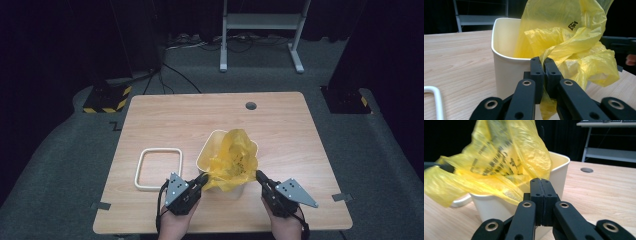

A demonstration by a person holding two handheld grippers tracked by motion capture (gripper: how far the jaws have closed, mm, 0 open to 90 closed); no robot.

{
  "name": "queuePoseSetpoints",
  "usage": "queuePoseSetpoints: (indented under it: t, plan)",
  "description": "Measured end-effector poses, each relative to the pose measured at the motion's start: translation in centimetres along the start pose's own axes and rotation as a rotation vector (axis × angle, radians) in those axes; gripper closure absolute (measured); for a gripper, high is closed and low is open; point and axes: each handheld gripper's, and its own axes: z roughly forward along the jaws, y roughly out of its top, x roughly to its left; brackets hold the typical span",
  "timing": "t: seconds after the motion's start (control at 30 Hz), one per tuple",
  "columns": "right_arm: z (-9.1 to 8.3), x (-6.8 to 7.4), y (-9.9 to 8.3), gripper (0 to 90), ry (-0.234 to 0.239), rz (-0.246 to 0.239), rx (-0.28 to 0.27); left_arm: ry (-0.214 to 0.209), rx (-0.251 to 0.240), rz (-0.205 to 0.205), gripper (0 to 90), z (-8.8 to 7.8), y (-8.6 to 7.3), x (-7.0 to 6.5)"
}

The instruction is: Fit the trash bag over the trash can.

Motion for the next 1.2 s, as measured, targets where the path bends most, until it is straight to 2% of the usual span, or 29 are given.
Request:
queuePoseSetpoints:
  t: [0.13,0.2,0.27,0.3,0.37,0.4,0.43,0.47,0.5,0.53,0.57,0.77,0.9,1.0,1.13,1.2]
  plan:
    - [1.3,-0.4,0.3,89.8,-0.015,-0.013,0.008,-0.009,0.011,-0.002,86.1,0.8,0.0,0.0]
    - [3.0,-1.6,1.0,89.8,-0.047,-0.025,0.011,-0.039,0.031,0.015,82.2,1.9,-0.1,-0.7]
    - [3.5,-2.1,1.3,89.8,-0.059,-0.029,0.014,-0.047,0.033,0.023,79.5,2.2,-0.1,-1.0]
    - [4.4,-3.0,2.0,89.5,-0.075,-0.041,0.022,-0.050,0.035,0.035,72.9,2.3,-0.1,-1.3]
    - [4.6,-3.3,2.4,89.4,-0.079,-0.052,0.024,-0.050,0.032,0.053,69.9,2.5,0.1,-1.7]
    - [4.6,-3.4,3.1,89.1,-0.078,-0.065,0.018,-0.043,0.019,0.066,59.2,2.4,0.4,-2.0]
    - [4.6,-3.4,3.1,89.1,-0.078,-0.065,0.018,-0.043,0.019,0.066,54.7,2.4,0.4,-2.0]
    - [4.4,-3.3,3.5,88.7,-0.076,-0.073,0.005,-0.039,0.010,0.065,54.7,2.2,0.7,-2.0]
    - [3.8,-2.9,4.1,87.5,-0.066,-0.087,-0.022,-0.039,0.001,0.059,47.6,1.8,1.0,-1.9]
    - [3.8,-2.9,4.1,87.5,-0.066,-0.087,-0.022,-0.039,0.001,0.059,44.5,1.8,1.0,-1.9]
    - [3.2,-2.3,4.7,87.1,-0.053,-0.103,-0.047,-0.039,-0.012,0.059,42.2,1.4,1.4,-2.0]
    - [2.0,-0.9,5.5,86.3,-0.027,-0.144,-0.087,-0.058,-0.035,0.080,37.5,0.6,2.4,-2.2]
    - [1.8,-0.5,5.7,86.4,-0.012,-0.151,-0.094,-0.061,-0.042,0.077,36.5,0.5,2.6,-2.5]
    - [2.2,0.2,5.8,86.3,0.016,-0.137,-0.092,-0.068,-0.053,0.074,33.5,0.4,2.8,-2.6]
    - [3.0,1.0,5.7,84.5,0.051,-0.143,-0.070,-0.080,-0.042,0.086,33.6,0.9,2.7,-2.9]
    - [3.1,1.3,5.7,84.9,0.051,-0.143,-0.075,-0.092,-0.038,0.089,32.8,1.1,2.8,-3.1]
